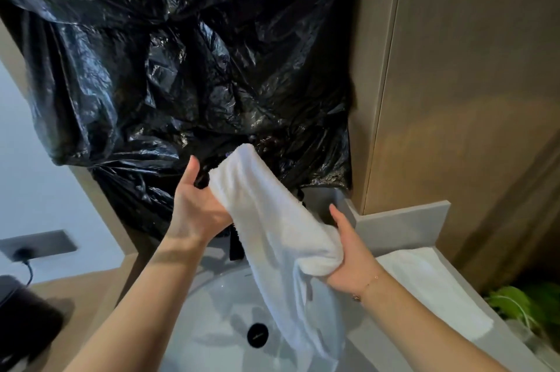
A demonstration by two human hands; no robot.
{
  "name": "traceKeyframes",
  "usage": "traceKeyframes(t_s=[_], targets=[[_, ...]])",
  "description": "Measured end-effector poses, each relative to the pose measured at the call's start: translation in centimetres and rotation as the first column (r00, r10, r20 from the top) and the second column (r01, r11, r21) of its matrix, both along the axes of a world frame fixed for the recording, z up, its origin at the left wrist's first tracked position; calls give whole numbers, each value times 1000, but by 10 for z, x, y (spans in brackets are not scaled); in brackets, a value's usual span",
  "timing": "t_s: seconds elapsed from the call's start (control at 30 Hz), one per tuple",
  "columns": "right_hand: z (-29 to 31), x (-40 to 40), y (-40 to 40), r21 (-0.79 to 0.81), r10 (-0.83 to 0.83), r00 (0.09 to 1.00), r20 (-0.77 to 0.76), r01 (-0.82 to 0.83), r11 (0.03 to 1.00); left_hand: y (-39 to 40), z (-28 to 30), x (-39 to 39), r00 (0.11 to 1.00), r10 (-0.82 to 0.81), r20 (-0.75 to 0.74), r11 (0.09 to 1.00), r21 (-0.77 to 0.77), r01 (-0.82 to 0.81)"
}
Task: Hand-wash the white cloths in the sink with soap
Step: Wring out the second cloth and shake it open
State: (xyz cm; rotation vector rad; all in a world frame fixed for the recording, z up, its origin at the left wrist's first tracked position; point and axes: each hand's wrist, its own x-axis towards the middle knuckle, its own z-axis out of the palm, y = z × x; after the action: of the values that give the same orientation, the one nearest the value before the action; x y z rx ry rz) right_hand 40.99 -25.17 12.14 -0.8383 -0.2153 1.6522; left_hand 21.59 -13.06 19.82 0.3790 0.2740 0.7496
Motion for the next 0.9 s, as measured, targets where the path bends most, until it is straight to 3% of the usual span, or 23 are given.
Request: traceKeyframes(t_s=[0.1, 0.17, 0.23, 0.27, 0.3, 0.37, 0.47, 0.53, 0.6, 0.67, 0.77, 0.83, 0.9], targets=[[9, 25, -5, 30, -90, 939, 332, 85, 996, 4, -13, -20, 997, -16, -82, 1000, -17, 15], [16, 41, -12, 21, -92, 738, 668, 105, 994, 4, -11, -27, 971, 17, -239, 994, 109, 10], [23, 55, -20, 61, -128, 489, 863, 151, 987, 1, -8, -33, 881, 193, -432, 965, 245, -91], [29, 59, -24, 100, -159, 455, 876, 149, 984, -2, -6, -35, 836, 260, -484, 942, 319, -108], [37, 61, -28, 135, -186, 487, 854, 139, 981, -4, -6, -37, 799, 305, -518, 921, 374, -110], [56, 61, -35, 169, -187, 641, 744, 91, 981, -5, -7, -47, 736, 375, -563, 884, 456, -102], [94, 60, -48, 135, -25, 810, 586, -68, 988, 3, -2, -69, 677, 414, -609, 799, 600, 51], [119, 59, -59, 126, 92, 829, 552, -191, 973, 7, 7, -82, 686, 349, -639, 759, 622, 194], [137, 57, -66, 73, 158, 760, 630, -260, 963, 10, 15, -90, 667, 317, -674, 740, 616, 270], [147, 58, -71, -54, 143, 648, 748, -156, 986, 10, 23, -94, 602, 358, -714, 699, 632, 334], [162, 65, -73, -228, 200, 393, 897, 25, 973, 17, 34, -97, 519, 463, -718, 633, 678, 373], [169, 65, -73, -272, 248, 266, 932, 58, 960, 25, 41, -99, 502, 504, -703, 661, 688, 300], [170, 61, -69, -206, 176, 219, 960, 126, 970, 31, 49, -103, 578, 493, -651, 715, 681, 158]])
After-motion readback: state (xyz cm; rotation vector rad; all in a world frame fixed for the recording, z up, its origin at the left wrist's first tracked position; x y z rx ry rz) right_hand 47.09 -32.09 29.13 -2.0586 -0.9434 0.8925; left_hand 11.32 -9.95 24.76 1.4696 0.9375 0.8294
